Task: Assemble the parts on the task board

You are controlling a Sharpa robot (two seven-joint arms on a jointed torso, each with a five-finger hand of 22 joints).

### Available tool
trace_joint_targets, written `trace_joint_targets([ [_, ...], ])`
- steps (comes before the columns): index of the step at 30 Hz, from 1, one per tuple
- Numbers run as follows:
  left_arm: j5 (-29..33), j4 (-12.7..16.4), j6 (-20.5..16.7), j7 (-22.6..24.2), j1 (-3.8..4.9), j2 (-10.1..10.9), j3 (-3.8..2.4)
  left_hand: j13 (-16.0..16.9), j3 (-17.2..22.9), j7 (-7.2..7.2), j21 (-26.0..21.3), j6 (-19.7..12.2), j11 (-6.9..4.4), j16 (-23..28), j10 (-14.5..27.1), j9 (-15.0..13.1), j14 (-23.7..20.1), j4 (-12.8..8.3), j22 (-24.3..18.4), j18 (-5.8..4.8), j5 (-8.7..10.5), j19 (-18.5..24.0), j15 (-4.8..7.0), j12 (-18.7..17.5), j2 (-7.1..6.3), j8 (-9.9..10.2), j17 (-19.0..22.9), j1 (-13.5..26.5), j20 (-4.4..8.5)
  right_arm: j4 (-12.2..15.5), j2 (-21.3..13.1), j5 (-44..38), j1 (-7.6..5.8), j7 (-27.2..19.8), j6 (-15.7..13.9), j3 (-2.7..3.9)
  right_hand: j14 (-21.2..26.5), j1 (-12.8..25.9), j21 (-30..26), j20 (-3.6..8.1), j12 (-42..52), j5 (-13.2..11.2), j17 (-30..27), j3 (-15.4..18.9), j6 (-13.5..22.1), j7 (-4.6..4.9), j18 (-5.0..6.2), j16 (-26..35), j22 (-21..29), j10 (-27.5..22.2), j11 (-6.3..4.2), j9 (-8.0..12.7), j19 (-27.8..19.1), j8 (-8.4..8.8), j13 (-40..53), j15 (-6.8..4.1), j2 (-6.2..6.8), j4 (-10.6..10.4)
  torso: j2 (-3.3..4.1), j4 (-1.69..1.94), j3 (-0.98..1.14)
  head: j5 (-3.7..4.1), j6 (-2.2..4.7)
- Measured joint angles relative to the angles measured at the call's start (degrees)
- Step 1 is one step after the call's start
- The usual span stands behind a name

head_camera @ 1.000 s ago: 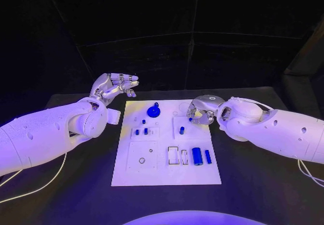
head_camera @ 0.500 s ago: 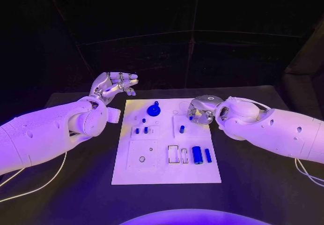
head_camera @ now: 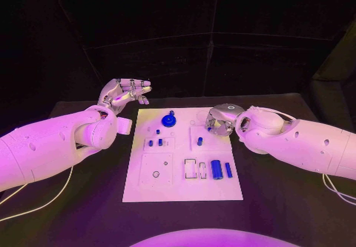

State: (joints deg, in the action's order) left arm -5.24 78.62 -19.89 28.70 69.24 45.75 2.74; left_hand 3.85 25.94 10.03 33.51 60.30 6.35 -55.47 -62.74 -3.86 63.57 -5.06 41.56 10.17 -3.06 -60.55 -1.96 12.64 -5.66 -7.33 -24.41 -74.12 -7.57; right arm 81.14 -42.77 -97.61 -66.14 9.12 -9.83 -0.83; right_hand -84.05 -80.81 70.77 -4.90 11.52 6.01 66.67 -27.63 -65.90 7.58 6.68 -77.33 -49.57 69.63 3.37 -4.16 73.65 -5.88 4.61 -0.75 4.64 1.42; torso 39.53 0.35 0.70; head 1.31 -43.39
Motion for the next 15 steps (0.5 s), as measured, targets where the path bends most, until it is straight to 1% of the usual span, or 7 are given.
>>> trace_joint_targets([
  [2, 0.0, 0.0, 0.0, 0.0, 0.0, 0.0, 0.0, 0.0, 0.0, 0.0, 0.0, 0.0, 0.0, 0.0, 0.0, 0.0, 0.0, 0.0, 0.0, 0.0, 0.0, 0.0, 0.0, 0.0, 0.0, 0.0, 0.0, 0.0, 0.0, 0.1, 0.0, -0.1, 0.07, 0.2, -0.3, -0.04, 0.2, 0.1, 0.2, 0.2, 0.0, 0.0, 0.0, -0.4, -0.3, -0.08, 0.0, 0.0, -0.5, 0.3, -0.09, 0.0, 0.2, -0.12, -0.1, -0.2, -0.09, 0.4, -0.01, 0.0, 0.0, 0.05, -0.02],
  [5, 0.0, -0.1, 0.0, 0.0, 0.0, 0.0, 0.0, 0.0, 0.0, 0.0, -0.2, 0.0, 0.0, 0.0, 0.0, 0.0, 0.0, 0.0, 0.0, 0.0, 0.0, 0.0, 0.0, 0.0, 0.0, 0.0, 0.0, 0.0, 0.0, 0.2, 0.0, -0.2, 0.21, 0.6, -1.0, -0.1, 0.2, 0.1, 0.4, 0.0, 0.1, -0.1, 0.0, -1.0, -0.3, -0.08, 0.01, 0.0, -0.8, 0.5, -0.1, -0.1, 0.4, -0.12, -0.1, -0.21, -0.18, 0.6, -0.03, 0.0, 0.0, 0.09, -0.04],
  [8, 0.0, -0.1, 0.0, 0.0, 0.0, 0.0, 0.0, 0.0, -0.2, 0.2, -0.2, -0.2, 0.0, 0.0, 0.0, 0.0, 0.0, -0.2, -0.1, 0.0, 0.0, 0.0, 0.0, 0.0, 0.0, 0.0, 0.1, 0.0, 0.0, 0.6, -0.2, -0.4, 0.35, 0.9, -1.9, -0.2, 0.0, 0.1, 0.4, 0.0, 0.1, -0.2, -0.1, -1.8, -0.3, -0.08, 0.01, 0.0, -0.8, 0.5, -0.09, -0.1, 0.4, -0.12, -0.2, -0.41, -0.23, 1.2, -0.04, 0.0, 0.0, 0.13, -0.05],
  [10, 0.0, -0.2, 0.1, 0.0, -0.01, 0.0, 0.0, 0.0, -0.2, 0.2, -0.2, -0.2, 0.0, 0.0, 0.0, 0.0, 0.0, -0.2, -0.1, 0.0, 0.0, 0.0, 0.0, 0.0, 0.23, 0.0, 0.1, -0.2, 0.0, 1.1, -0.6, -0.5, 0.39, 1.0, -2.7, -0.21, 0.0, 0.1, 0.4, 0.0, 0.1, 0.0, -0.2, -2.4, -0.3, -0.08, 0.01, 0.0, -0.8, 0.5, -0.09, -0.3, 0.4, -0.12, -0.3, -0.41, -0.23, 1.4, -0.06, 0.0, 0.0, 0.17, -0.03],
  [14, 0.1, -0.3, 0.1, -0.1, -0.01, 0.0, 0.0, 0.0, -0.2, 0.2, -0.2, -0.2, 0.0, 0.0, 0.0, 0.0, 0.0, -0.2, -0.1, -0.01, 0.0, 0.0, 0.0, 0.0, 0.23, 0.0, 0.1, -0.2, 0.0, 2.6, -1.6, -0.6, 0.39, 1.0, -4.8, -0.2, 0.0, 0.2, 0.5, 0.0, 0.1, 0.7, -0.2, -2.8, -0.3, -0.08, 0.01, 0.0, -1.0, 0.5, -0.09, -0.3, 0.4, -0.11, -0.4, -0.41, -0.3, 1.7, -0.08, 0.0, 0.0, 0.19, 0.05],
  [15, 0.1, -0.3, 0.2, -0.1, -0.01, 0.0, 0.0, 0.0, -0.2, 0.2, -0.2, -0.2, 0.0, 0.0, 0.0, 0.0, 0.0, -0.2, -0.1, -0.01, 0.0, 0.0, 0.0, 0.1, 0.23, 0.0, 0.2, -0.2, 0.0, 3.0, -1.9, -0.6, 0.39, 1.0, -5.4, -0.19, 0.0, 0.2, 0.8, 0.2, 0.1, 0.7, -0.2, -2.8, -0.3, -0.08, 0.01, 0.0, -1.2, 0.5, -0.09, -0.3, 0.6, -0.1, -0.4, -0.41, -0.29, 1.7, -0.08, 0.0, -0.01, 0.19, 0.08],
])
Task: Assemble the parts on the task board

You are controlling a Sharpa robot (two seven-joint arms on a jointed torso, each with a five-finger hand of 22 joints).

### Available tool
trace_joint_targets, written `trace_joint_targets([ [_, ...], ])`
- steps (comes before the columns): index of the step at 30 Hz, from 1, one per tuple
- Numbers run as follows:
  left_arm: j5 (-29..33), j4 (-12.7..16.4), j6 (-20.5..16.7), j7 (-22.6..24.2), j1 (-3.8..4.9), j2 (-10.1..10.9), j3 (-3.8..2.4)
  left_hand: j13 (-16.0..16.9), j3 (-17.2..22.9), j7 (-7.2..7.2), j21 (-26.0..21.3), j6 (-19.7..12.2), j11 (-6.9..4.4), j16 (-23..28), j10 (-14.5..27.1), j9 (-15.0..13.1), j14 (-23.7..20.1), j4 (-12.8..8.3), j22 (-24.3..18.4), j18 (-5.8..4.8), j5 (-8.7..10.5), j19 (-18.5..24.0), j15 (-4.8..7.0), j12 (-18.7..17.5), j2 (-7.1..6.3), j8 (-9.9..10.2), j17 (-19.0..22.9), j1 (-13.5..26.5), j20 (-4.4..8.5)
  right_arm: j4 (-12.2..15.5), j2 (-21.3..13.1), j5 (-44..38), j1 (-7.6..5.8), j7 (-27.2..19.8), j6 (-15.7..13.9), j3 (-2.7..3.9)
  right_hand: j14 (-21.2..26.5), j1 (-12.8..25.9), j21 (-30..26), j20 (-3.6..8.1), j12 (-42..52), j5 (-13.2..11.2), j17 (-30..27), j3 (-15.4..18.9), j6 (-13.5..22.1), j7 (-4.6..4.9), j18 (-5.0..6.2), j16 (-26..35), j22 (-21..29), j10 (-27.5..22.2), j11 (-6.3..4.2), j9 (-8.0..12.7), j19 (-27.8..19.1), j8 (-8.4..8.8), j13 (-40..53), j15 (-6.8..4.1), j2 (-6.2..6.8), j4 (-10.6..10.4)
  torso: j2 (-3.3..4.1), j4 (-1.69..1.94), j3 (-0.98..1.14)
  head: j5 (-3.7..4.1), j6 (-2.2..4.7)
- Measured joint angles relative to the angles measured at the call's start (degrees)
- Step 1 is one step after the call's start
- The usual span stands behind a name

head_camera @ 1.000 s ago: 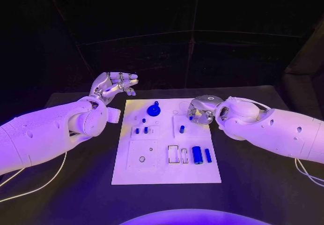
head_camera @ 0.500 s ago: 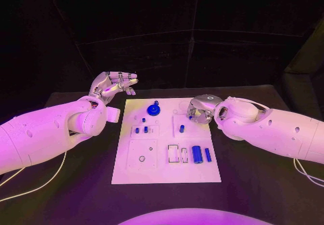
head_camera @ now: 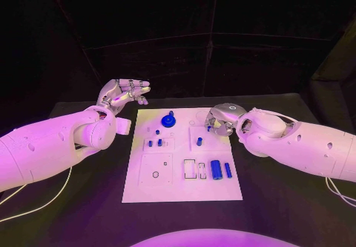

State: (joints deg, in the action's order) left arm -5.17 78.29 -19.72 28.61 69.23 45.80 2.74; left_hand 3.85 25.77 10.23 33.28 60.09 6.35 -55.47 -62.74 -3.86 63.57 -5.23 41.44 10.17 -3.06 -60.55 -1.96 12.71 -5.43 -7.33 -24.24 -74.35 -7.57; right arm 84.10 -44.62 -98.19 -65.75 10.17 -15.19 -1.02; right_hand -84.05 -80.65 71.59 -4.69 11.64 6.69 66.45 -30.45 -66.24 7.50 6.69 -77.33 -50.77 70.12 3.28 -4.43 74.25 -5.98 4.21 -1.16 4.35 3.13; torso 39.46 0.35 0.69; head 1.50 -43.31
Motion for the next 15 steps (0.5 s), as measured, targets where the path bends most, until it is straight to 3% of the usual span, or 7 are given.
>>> trace_joint_targets([
  [9, 0.0, 0.0, 0.1, -0.1, 0.0, 0.1, 0.0, 0.0, 0.0, 0.0, 0.0, 0.0, 0.0, 0.0, 0.0, 0.0, 0.0, 0.0, 0.0, 0.0, 0.0, 0.0, 0.0, 0.2, 0.0, 0.0, 0.0, 0.0, 0.0, 3.3, -2.3, 0.3, -0.05, -0.1, -4.9, 0.06, 0.0, 0.5, 0.1, 0.0, -0.2, 0.0, 0.0, -0.3, 0.0, 0.0, -0.01, 0.0, -0.5, 0.0, 0.0, 0.3, 0.0, 0.01, 0.1, 0.0, 0.48, 0.3, 0.0, 0.0, -0.02, 0.18, 0.21],
  [15, 0.0, 0.0, 0.1, -0.1, -0.01, 0.1, 0.0, 0.0, 0.0, 0.0, 0.0, 0.0, 0.0, 0.0, 0.0, 0.0, 0.0, 0.0, 0.0, 0.0, 0.0, 0.0, 0.0, 0.2, 0.0, 0.0, 0.0, 0.0, 0.0, 7.4, -3.9, 1.4, -0.05, -0.2, -6.9, 0.08, 0.0, 0.5, 0.3, -0.01, -0.2, 0.0, 0.1, -0.3, 0.0, -0.01, -0.01, 0.0, -0.7, 0.0, 0.0, 0.3, 0.0, 0.06, 0.1, 0.0, 0.48, 0.3, 0.0, 0.0, -0.04, 0.07, 0.16],
])
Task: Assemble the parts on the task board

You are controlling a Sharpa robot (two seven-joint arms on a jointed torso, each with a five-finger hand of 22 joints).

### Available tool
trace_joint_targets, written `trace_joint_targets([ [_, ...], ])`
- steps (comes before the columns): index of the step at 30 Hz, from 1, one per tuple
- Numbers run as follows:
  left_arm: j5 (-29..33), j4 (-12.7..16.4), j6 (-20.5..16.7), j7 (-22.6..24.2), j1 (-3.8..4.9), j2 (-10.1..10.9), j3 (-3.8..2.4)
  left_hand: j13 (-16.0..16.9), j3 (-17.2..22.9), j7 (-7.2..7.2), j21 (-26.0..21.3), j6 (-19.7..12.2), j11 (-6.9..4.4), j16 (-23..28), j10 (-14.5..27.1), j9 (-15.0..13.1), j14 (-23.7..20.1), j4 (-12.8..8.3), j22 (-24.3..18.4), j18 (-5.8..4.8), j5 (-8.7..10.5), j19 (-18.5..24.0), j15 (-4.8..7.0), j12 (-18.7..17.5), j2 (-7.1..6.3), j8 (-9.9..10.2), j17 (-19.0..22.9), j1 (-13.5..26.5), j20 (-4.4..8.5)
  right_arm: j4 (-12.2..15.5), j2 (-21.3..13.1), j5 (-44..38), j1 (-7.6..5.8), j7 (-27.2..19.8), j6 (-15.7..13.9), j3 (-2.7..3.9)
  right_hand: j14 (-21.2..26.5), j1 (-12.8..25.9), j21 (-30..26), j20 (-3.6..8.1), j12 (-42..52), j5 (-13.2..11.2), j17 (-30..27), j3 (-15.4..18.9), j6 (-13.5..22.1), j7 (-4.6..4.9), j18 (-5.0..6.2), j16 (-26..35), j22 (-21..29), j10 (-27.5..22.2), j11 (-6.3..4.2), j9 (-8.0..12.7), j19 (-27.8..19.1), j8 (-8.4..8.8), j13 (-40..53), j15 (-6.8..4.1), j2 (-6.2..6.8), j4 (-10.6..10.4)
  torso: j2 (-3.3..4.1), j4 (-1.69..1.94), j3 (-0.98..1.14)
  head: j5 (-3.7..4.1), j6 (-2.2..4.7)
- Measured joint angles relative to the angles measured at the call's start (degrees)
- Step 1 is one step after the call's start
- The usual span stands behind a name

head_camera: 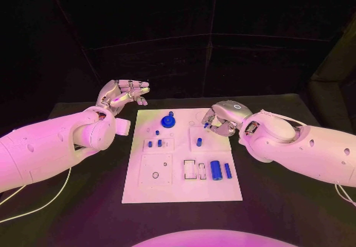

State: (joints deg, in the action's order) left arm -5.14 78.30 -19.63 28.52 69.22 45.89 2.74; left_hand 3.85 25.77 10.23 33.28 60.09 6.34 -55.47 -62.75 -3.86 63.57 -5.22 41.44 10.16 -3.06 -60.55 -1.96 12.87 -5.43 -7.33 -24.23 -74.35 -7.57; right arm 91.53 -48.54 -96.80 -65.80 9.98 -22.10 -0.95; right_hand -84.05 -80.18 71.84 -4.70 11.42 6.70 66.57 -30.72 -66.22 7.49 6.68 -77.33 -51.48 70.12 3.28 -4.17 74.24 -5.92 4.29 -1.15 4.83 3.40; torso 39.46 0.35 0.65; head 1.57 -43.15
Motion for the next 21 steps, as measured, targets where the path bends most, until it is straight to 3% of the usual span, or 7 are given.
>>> trace_joint_targets([
  [5, 0.0, 0.0, 0.0, 0.0, 0.0, 0.0, 0.0, 0.0, 0.0, 0.0, 0.0, 0.0, 0.0, 0.0, 0.0, 0.0, 0.0, 0.0, 0.0, 0.0, 0.0, 0.0, 0.0, 0.0, 0.0, 0.0, 0.0, 0.0, 0.0, 3.8, 0.4, 1.0, -0.01, -0.2, -1.0, 0.01, 0.0, 0.0, 0.0, 0.2, 0.0, 0.0, 0.0, -0.1, 0.0, -0.01, 0.0, 0.0, -0.1, 0.0, 0.0, 0.0, 0.2, 0.01, 0.0, 0.0, 0.0, 0.1, 0.0, 0.0, -0.01, -0.51, 0.03],
  [11, 0.0, 0.1, 0.0, 0.0, 0.0, -0.2, 0.0, 0.0, 0.0, 0.0, 0.0, 0.0, 0.0, 0.0, 0.0, 0.0, 0.0, 0.0, 0.0, 0.0, 0.0, 0.0, 0.0, 0.0, 0.0, 0.0, 0.0, 0.0, 0.0, 5.5, 3.3, 1.8, 0.0, -0.8, -1.2, 0.01, 0.0, 0.2, 0.0, 0.2, 0.0, 0.0, -0.1, -0.1, -0.1, 0.15, 0.0, 0.0, -0.1, 0.0, 0.0, 0.0, 0.2, 0.17, 0.0, 0.0, 0.23, 0.2, 0.03, 0.07, -0.05, -1.34, -0.02],
  [14, 0.0, 0.2, 0.0, 0.0, 0.0, -0.3, 0.0, 0.0, 0.0, 0.0, 0.0, 0.0, 0.0, 0.0, 0.0, 0.0, 0.0, 0.0, 0.0, 0.0, 0.0, 0.0, 0.0, 0.0, 0.0, 0.0, 0.0, 0.0, 0.0, 5.5, 4.9, 2.0, 0.18, -1.1, -1.2, 0.01, 0.0, 0.2, 0.0, 0.2, -0.2, 0.0, -0.1, -0.1, -0.1, 0.16, 0.0, 0.0, -0.1, 0.0, 0.0, 0.0, 0.2, 0.17, 0.0, 0.0, 0.23, 0.2, 0.03, 0.11, -0.09, -2.26, -0.12],
  [21, 0.0, 0.2, 0.0, 0.0, 0.0, -0.7, 0.0, 0.0, 0.0, 0.0, 0.0, 0.0, 0.0, 0.0, 0.0, 0.0, 0.0, 0.0, 0.0, -0.01, 0.0, 0.0, 0.0, 0.0, 0.0, 0.0, 0.0, 0.0, 0.0, 4.1, 8.3, 1.8, 2.7, -1.8, -0.5, -0.06, 0.0, 0.2, 0.0, 0.2, -0.2, 0.0, -0.1, -0.1, -0.1, 0.15, 0.0, 0.0, -0.1, 0.0, 0.0, 0.0, 0.2, 0.38, 0.0, 0.0, 0.23, 0.2, 0.05, 0.09, -0.11, -4.5, -0.63],
])
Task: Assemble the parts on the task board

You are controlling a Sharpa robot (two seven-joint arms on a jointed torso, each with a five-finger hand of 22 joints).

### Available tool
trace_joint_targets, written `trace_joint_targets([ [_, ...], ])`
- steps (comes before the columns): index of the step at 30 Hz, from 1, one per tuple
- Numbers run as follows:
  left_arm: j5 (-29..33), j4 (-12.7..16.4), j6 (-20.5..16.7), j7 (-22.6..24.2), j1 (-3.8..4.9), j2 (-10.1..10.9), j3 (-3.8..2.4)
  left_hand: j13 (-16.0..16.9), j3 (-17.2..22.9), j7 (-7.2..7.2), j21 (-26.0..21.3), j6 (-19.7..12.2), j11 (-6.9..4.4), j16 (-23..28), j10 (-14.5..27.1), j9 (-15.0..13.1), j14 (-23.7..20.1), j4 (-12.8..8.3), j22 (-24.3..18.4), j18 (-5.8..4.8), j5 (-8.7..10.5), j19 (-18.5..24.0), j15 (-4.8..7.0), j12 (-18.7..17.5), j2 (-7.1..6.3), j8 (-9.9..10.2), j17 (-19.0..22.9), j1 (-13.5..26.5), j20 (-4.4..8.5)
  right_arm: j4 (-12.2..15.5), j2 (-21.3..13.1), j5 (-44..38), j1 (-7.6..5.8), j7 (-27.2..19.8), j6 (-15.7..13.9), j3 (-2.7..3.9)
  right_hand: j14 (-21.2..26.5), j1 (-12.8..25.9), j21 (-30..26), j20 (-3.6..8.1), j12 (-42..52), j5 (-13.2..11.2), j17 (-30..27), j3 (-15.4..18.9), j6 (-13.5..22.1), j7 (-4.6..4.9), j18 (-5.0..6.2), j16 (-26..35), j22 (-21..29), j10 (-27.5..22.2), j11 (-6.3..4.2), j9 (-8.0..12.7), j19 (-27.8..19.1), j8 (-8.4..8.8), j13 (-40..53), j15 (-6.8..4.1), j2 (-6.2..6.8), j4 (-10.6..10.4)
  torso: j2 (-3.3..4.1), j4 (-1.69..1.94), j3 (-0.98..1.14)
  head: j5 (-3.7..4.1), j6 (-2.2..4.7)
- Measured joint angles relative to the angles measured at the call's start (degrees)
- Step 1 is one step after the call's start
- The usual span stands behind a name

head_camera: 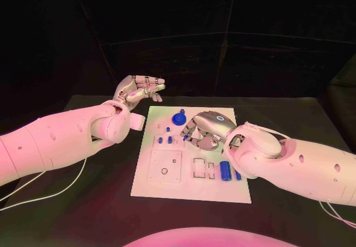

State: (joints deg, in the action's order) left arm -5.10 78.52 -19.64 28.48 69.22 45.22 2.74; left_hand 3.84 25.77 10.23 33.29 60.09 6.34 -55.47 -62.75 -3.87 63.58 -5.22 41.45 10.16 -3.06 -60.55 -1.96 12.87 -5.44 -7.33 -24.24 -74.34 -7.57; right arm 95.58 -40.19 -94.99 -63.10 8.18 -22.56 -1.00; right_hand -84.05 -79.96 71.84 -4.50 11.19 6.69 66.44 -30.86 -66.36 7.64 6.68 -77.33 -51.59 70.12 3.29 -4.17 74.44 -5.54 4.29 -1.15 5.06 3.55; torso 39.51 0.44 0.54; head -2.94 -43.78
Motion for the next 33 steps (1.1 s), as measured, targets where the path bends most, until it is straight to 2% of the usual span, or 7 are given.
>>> trace_joint_targets([
  [5, 0.0, 0.0, 0.0, 0.0, 0.0, -0.2, 0.0, 0.0, 0.0, 0.0, 0.0, 0.0, 0.0, 0.0, 0.0, 0.0, 0.0, 0.0, 0.0, 0.0, 0.0, 0.0, 0.0, 0.0, 0.0, 0.0, 0.0, 0.0, 0.0, -1.7, 2.1, -0.3, 1.65, -0.5, 1.1, -0.3, 0.0, 0.2, 0.0, 0.0, 0.0, 0.0, 0.0, 0.0, 0.0, 0.0, 0.0, 0.0, 0.0, 0.0, 0.0, 0.0, 0.0, 0.07, 0.0, 0.0, 0.23, 0.0, 0.01, -0.09, 0.03, -1.36, -0.52],
  [8, 0.0, -0.1, 0.0, 0.0, 0.01, -0.3, 0.0, 0.0, 0.0, 0.0, 0.0, 0.0, 0.0, 0.0, 0.0, 0.0, 0.0, 0.0, 0.0, 0.0, 0.0, 0.0, 0.0, 0.0, 0.0, 0.0, 0.0, 0.0, 0.0, -2.2, 2.9, -0.5, 2.06, -0.7, 1.9, -1.12, 0.0, 0.2, 0.0, 0.0, -0.1, 0.0, 0.0, 0.0, 0.0, -0.01, 0.0, 0.0, 0.0, 0.0, 0.0, 0.0, 0.0, 0.08, -0.1, 0.0, 0.23, 0.0, 0.01, -0.09, 0.05, -2.06, -0.85],
  [12, 0.0, -0.1, 0.0, -0.1, 0.01, -0.4, 0.0, 0.0, 0.0, 0.0, 0.0, 0.0, 0.0, 0.0, 0.0, 0.0, 0.0, 0.0, 0.0, 0.0, 0.0, 0.0, 0.0, 0.0, 0.0, 0.0, 0.0, 0.0, 0.0, -2.9, 3.8, -0.7, 2.38, -0.8, 2.9, -1.65, 0.0, 0.2, 0.0, 0.0, -0.2, 0.0, 0.0, 0.0, 0.0, -0.02, 0.0, 0.0, 0.0, 0.0, 0.0, 0.1, 0.0, 0.12, -0.1, 0.0, 0.23, 0.0, 0.01, -0.09, 0.06, -2.81, -1.13],
  [19, 0.0, -0.2, 0.1, -0.1, 0.01, -0.5, 0.0, 0.0, 0.0, 0.0, 0.0, 0.0, 0.0, 0.0, 0.0, 0.0, -0.2, 0.0, -0.1, 0.0, 0.0, 0.0, 0.22, 0.0, 0.0, 0.0, 0.1, 0.0, 0.0, -3.7, 5.0, -1.2, 2.52, -0.9, 4.3, -1.86, 0.0, 0.2, 0.0, 0.0, -0.2, 0.0, 0.0, 0.0, 0.0, -0.04, 0.0, 0.0, 0.0, 0.0, 0.0, 0.2, 0.0, 0.28, -0.1, 0.0, 0.23, 0.0, 0.01, -0.09, 0.09, -3.95, -1.6],
  [33, 0.0, -0.4, 0.2, -0.2, 0.02, -0.9, 0.0, 0.0, -0.2, 0.0, 0.0, 0.0, 0.0, 0.0, 0.0, 0.0, -0.4, -0.2, -0.1, 0.0, -0.03, 0.0, 0.01, 0.0, 0.0, 0.0, 0.1, 0.0, 0.0, -4.0, 6.3, -2.1, 2.91, -0.8, 5.8, -1.94, 0.0, 0.4, 0.2, 0.0, -0.2, 0.0, 0.0, 0.0, 0.1, -0.08, 0.0, 0.0, 0.0, 0.0, 0.0, 0.1, 0.0, 0.45, -0.1, 0.0, 0.45, 0.0, 0.01, -0.07, 0.09, -5.14, -2.39],
])
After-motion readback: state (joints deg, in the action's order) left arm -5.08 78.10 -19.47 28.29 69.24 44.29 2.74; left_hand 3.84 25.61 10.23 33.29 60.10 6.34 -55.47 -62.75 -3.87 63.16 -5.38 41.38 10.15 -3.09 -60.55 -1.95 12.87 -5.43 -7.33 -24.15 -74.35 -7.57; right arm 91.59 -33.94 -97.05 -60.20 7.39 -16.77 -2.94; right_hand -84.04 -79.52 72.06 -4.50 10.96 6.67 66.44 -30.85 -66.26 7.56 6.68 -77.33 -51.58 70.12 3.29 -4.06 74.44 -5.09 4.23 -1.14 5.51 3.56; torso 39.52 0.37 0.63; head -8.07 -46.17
